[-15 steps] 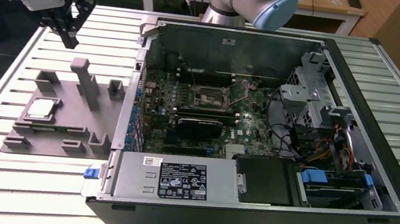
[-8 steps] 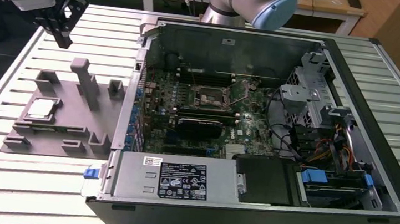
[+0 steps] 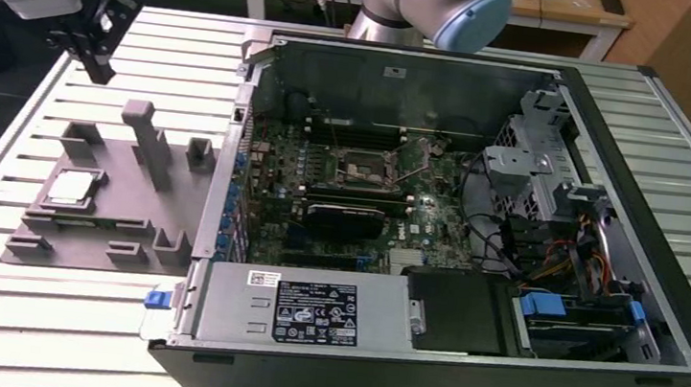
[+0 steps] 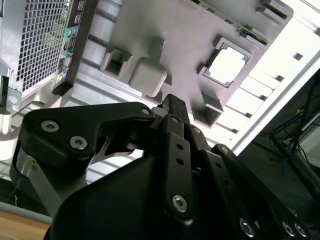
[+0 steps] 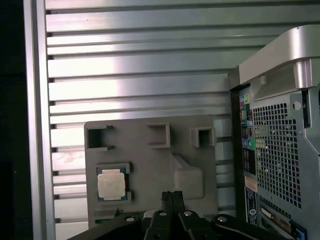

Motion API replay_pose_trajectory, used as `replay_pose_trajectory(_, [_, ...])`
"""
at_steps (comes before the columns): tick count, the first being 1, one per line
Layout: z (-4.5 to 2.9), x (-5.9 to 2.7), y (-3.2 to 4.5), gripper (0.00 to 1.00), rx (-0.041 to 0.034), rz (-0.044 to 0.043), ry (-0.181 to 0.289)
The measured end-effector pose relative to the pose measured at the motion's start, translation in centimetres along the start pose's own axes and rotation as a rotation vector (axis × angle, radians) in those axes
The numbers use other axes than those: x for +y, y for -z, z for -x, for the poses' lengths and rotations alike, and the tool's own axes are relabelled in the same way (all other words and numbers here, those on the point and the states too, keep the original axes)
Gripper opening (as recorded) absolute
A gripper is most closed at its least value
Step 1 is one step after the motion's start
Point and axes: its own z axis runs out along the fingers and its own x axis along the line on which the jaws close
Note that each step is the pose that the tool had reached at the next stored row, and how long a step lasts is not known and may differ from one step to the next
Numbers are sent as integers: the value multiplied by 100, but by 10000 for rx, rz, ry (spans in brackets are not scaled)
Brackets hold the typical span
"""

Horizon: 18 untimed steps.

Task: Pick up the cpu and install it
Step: 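Reach for the cpu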

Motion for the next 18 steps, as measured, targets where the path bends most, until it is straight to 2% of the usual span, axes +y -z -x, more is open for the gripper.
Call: replay_pose_trajectory(18, [-270, 47, -151, 11, -9, -101, 4])
